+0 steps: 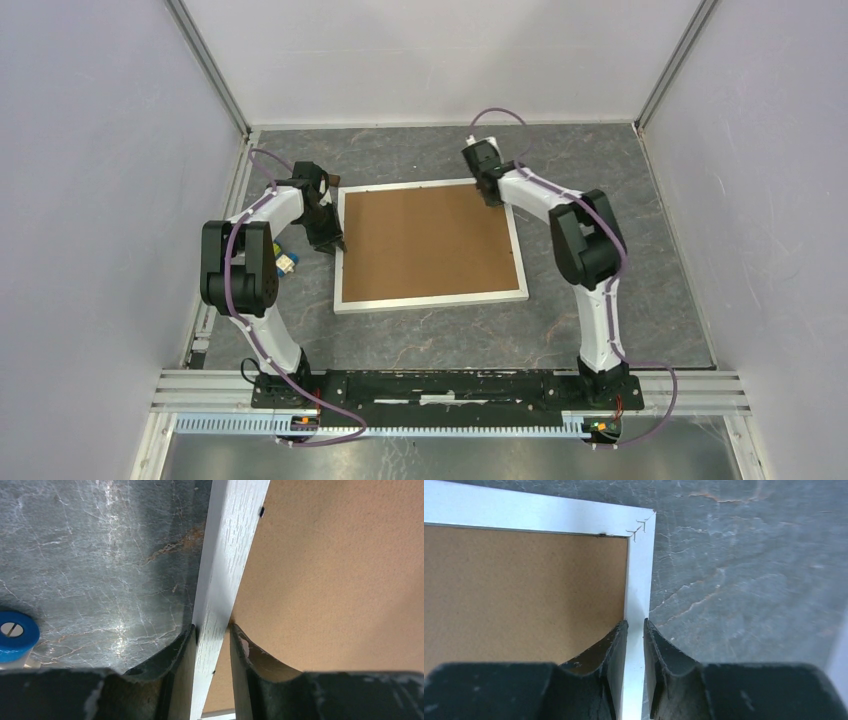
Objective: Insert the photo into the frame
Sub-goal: Install the photo frame at the center of the board.
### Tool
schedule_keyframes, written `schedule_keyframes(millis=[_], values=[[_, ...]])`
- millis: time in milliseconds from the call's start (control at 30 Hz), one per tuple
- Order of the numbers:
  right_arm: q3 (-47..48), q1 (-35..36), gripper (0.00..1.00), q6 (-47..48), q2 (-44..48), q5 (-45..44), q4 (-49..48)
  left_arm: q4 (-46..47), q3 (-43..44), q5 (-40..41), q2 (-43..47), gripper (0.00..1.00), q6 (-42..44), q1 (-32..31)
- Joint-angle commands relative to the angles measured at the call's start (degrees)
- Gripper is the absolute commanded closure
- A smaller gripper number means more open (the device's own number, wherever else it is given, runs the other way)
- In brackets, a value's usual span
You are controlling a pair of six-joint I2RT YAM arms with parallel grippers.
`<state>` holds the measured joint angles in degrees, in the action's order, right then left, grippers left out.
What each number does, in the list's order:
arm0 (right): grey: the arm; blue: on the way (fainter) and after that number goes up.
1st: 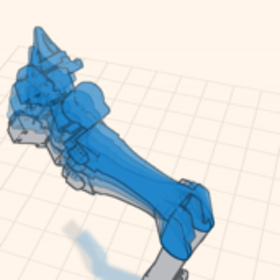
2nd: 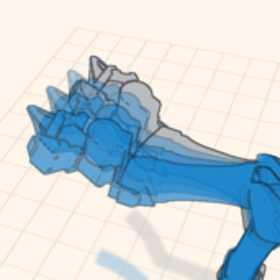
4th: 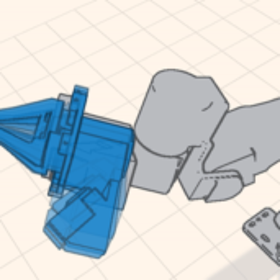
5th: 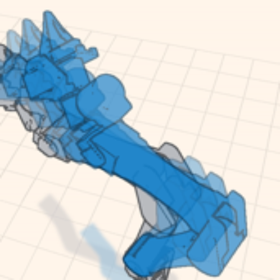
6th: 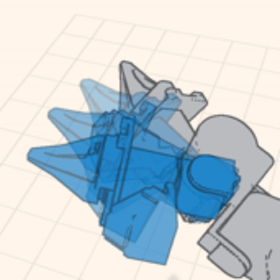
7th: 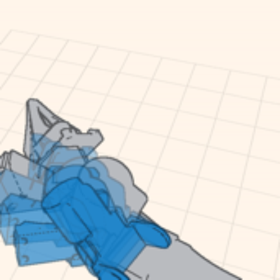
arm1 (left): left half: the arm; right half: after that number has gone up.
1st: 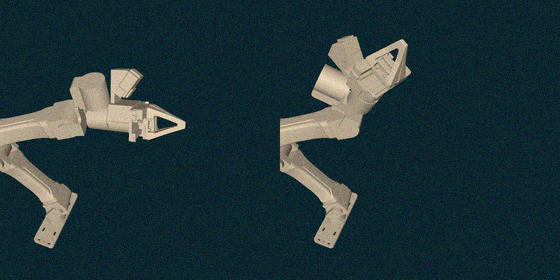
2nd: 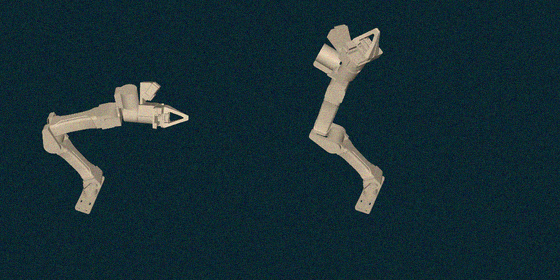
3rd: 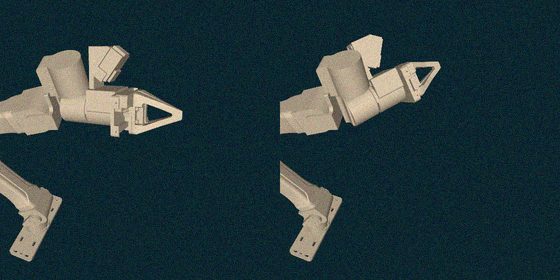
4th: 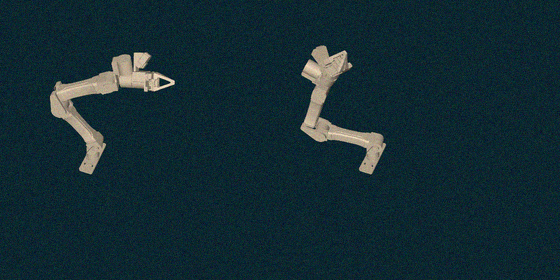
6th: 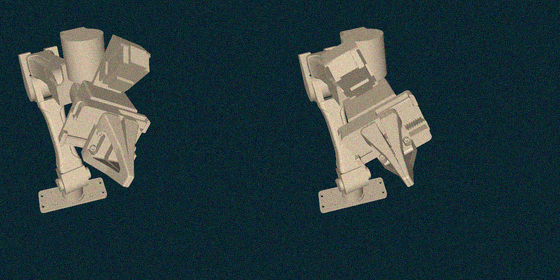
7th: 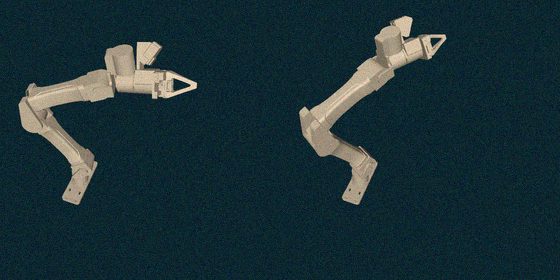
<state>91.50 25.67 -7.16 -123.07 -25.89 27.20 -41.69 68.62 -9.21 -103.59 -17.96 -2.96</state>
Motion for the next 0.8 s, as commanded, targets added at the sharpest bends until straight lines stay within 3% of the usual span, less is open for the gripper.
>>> schedule_keyframes(millis=[0,267,400,500,633,767], values=[[-1.0,9.8,0.73,-4.3,-12.5,-9.7,15.5,0.4,0.4,-2.6,-1.8,0.63,2.0,-0.7],[3.6,13.3,0.7,-7.0,-11.9,-13.8,18.1,0.9,0.0,-2.7,-0.9,0.65,1.3,-0.7],[7.9,11.3,0.68,-4.7,-4.7,-12.1,17.8,1.2,-0.2,-2.2,0.9,0.63,1.3,-0.8],[4.1,8.0,0.66,-3.2,5.6,-4.5,13.8,2.3,-1.4,-0.5,5.1,0.55,0.9,-1.3],[-13.2,1.3,0.6,-3.2,21.1,13.8,0.5,2.7,-3.5,0.0,11.8,0.38,0.0,-3.0],[-24.0,-6.0,0.54,-3.9,27.7,28.0,-7.0,1.8,-5.8,-3.2,20.6,0.26,-3.7,-6.7]])
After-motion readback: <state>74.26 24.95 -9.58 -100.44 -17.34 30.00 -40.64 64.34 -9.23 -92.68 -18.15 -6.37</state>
